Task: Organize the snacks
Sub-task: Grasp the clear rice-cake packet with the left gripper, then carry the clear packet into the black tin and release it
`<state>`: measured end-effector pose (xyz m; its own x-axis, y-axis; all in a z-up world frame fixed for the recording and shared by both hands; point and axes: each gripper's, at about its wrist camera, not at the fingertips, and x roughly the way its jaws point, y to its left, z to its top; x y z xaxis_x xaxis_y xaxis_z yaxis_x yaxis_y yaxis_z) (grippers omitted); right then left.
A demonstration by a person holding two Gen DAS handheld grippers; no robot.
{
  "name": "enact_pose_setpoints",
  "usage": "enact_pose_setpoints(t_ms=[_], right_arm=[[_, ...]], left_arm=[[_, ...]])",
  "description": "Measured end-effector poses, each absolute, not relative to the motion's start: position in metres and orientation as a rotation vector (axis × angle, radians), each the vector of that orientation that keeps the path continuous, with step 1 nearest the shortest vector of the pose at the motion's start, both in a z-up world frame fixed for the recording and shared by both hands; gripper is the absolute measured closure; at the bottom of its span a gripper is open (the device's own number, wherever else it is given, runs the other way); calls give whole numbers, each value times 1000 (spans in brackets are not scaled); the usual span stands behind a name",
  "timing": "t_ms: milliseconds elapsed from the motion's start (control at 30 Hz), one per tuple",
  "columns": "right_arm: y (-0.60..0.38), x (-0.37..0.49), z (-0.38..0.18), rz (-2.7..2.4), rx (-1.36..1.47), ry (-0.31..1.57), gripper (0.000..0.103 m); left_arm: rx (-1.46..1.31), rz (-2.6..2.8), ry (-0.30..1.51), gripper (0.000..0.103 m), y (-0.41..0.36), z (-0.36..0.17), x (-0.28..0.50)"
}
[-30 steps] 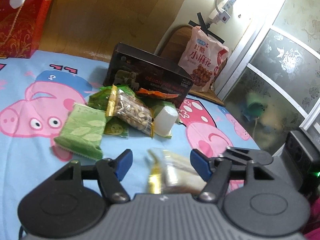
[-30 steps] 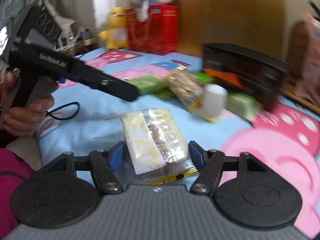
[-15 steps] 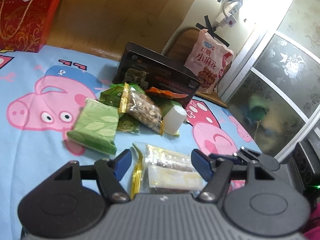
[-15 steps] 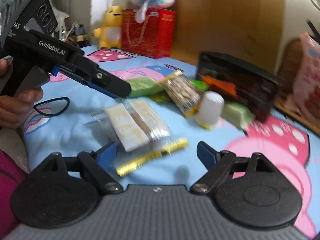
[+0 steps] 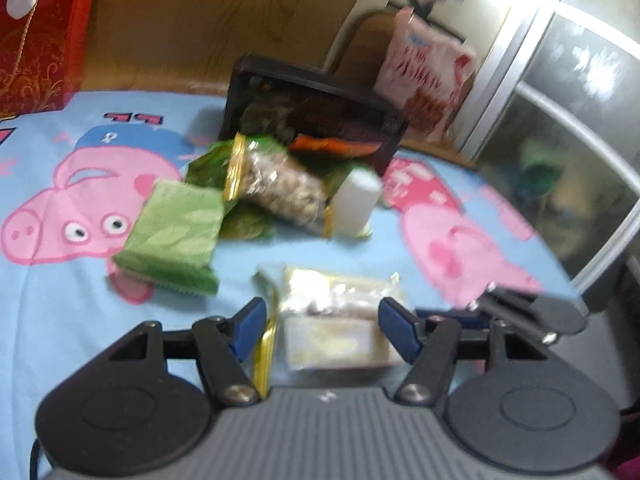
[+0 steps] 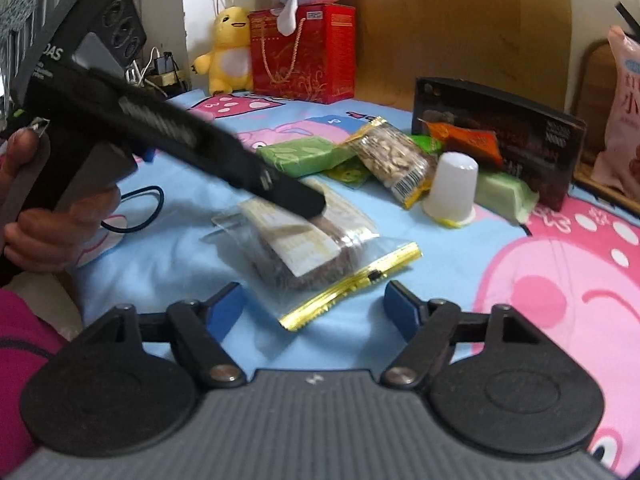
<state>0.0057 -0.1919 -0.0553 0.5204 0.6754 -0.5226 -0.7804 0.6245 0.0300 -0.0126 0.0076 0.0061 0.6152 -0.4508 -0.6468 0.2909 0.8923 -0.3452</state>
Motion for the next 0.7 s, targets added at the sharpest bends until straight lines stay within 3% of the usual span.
enact_pose_setpoints(t_ms=[267,467,700], right_arm=[[-189,14,-50,885,-170,519,52],[-206,27,-18,853,-81,402,53],[-215,104,27,731,-25,291,54]], left_arm=[[-301,-474,792,47,13,11,-15],[-320,-519,706,47,12,50,10],[-224,-496,548,47,-21,108,91]])
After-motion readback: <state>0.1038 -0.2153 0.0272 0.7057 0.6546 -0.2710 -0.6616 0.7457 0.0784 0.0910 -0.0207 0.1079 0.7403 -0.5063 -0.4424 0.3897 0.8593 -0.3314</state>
